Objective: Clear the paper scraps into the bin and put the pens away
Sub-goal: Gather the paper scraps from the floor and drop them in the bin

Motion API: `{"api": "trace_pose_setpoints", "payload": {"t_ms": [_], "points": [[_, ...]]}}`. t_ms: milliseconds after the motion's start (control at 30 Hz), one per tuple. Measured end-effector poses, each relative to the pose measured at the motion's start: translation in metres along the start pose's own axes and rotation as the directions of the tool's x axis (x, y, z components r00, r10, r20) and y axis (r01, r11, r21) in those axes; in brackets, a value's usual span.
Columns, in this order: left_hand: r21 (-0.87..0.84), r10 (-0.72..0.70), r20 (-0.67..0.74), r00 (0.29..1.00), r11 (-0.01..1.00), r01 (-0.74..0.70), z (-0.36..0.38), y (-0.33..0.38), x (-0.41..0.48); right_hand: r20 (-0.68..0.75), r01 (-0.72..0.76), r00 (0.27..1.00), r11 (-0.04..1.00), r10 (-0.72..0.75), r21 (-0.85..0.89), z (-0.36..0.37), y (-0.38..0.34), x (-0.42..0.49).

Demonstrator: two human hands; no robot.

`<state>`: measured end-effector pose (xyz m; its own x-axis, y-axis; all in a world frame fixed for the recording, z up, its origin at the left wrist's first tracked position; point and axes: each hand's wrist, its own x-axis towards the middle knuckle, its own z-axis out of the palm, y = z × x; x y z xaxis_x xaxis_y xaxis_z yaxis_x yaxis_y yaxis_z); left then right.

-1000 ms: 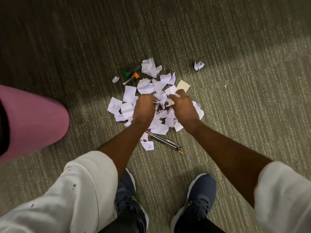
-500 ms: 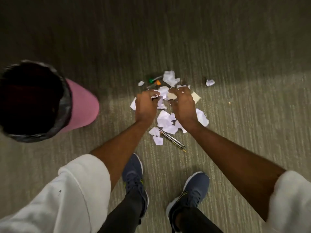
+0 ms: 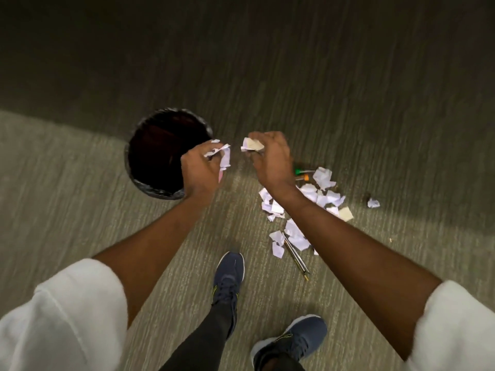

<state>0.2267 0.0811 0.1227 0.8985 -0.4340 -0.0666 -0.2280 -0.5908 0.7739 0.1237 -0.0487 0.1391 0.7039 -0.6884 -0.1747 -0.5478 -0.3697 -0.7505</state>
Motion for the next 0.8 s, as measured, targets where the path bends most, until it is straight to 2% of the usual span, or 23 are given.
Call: {"api": "trace_pose_setpoints", "payload": {"t_ms": [133,333,433,633,800], "points": [[0.029,-0.109,-0.076,0.991,0.993,0.111,-0.044,-0.024,0.017,0.112,0.054,0.992,0.998,-0.057,0.025,0.029,-0.046,0.012],[0.022,-0.278,-0.102,0.955,0.959,0.282,-0.075,-0.065,0.042,0.253,0.075,0.965,0.997,-0.067,-0.023,0.087,-0.08,0.019],[0.02,-0.345,-0.084,0.935,0.937,0.348,-0.079,-0.087,0.048,0.285,0.022,0.959,1.0,-0.015,-0.022,0.112,-0.082,0.02],[0.024,-0.39,-0.067,0.918,0.92,0.392,-0.082,-0.113,0.053,0.334,-0.076,0.939,0.997,0.081,-0.029,0.143,-0.074,0.022],[-0.035,-0.413,0.005,0.911,0.91,0.413,-0.084,-0.122,0.063,0.339,-0.219,0.921,0.975,0.192,0.045,0.153,-0.075,0.034]]}}
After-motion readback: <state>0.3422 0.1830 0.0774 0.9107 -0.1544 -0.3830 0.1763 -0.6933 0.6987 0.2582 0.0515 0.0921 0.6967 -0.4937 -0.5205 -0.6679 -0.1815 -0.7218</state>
